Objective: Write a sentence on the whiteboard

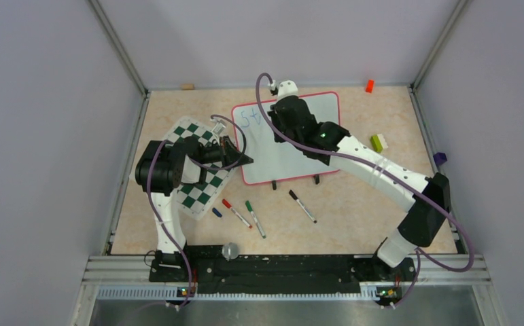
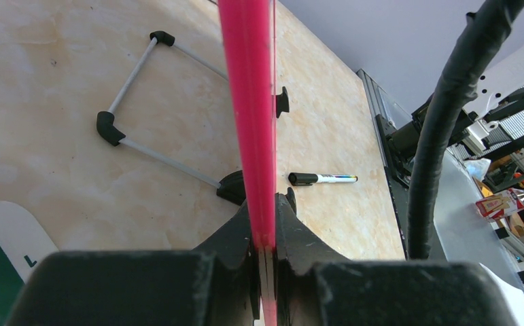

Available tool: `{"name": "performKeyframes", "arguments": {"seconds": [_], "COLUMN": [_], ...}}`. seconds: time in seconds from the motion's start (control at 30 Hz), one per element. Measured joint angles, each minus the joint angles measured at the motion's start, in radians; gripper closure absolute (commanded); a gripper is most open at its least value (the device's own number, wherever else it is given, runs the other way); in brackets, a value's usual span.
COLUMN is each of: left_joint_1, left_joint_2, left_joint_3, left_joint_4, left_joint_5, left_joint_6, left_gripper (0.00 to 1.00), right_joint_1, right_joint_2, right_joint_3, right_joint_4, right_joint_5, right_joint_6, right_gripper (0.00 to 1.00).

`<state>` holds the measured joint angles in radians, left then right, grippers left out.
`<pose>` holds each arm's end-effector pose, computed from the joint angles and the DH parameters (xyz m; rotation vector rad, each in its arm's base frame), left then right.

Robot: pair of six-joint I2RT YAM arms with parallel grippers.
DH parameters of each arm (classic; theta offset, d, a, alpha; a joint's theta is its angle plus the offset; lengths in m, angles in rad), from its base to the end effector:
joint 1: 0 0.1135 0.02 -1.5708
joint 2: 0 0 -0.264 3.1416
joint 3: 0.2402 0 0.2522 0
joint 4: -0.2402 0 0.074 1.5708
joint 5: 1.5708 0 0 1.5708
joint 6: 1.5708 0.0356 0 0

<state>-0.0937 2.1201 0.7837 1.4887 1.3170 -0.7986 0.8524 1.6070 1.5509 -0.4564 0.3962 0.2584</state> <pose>0.3503 -0.0675 0.1269 0.6621 1.6520 -1.5873 0.2543 0.2700 0.3711 -0.3676 2.0186 0.2808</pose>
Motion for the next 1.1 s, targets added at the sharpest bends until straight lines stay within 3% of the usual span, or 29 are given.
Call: {"name": "performKeyframes", "arguments": {"seconds": [1.1], "left_joint_1": [0.000], "left_joint_2": [0.000], "left_joint_3": [0.000], "left_joint_4": [0.000], "left_joint_5": [0.000], "left_joint_6": [0.001], "left_gripper": [0.93], "right_joint_1": [0.000], "right_joint_2": [0.014], "right_joint_3": [0.023], "right_joint_4": [0.014], "right_joint_5": [0.003], "right_joint_6": [-0.021], "right_gripper": [1.00]}}
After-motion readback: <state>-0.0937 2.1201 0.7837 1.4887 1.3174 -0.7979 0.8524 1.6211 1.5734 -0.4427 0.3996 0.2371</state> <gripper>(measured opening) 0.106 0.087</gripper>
